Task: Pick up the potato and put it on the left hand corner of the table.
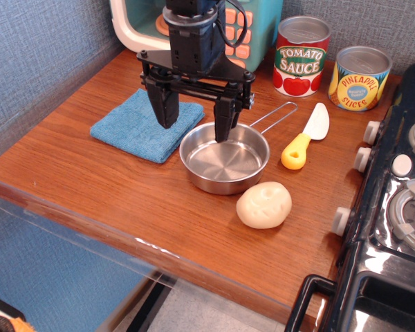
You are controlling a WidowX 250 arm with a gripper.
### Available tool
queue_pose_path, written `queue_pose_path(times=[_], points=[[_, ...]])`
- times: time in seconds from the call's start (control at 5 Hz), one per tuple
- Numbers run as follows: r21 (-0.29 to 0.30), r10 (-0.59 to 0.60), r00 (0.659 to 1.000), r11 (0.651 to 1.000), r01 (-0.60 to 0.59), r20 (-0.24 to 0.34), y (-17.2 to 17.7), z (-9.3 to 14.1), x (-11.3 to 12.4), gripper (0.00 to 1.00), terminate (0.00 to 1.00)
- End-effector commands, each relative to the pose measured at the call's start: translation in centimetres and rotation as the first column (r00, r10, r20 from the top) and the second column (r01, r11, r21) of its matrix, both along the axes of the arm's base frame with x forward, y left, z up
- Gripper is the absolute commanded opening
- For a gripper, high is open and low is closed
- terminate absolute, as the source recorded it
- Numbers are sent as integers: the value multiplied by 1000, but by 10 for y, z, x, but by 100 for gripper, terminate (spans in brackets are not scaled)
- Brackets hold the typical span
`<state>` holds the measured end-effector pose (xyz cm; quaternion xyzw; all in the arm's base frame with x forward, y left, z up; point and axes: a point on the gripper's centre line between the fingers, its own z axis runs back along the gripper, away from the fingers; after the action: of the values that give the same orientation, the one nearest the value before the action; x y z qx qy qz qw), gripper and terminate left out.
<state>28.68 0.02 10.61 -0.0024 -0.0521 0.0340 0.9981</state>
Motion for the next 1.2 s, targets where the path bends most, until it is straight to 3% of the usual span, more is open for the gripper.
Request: queue_pose_path(times=[0.0,0.2,0.4,0.8,1.0], points=[[0,0,1000,1000,0,0,0,0,0,100,0],[13,-25,999,1000,25,37,-8,-3,6,100,0],[18,-107,994,994,106,37,-38,-14,13,100,0],[33,-258,966,966,258,5,-98,-35,15,100,0],[50,-256,966,965,257,-19,-103,-48,14,100,0]])
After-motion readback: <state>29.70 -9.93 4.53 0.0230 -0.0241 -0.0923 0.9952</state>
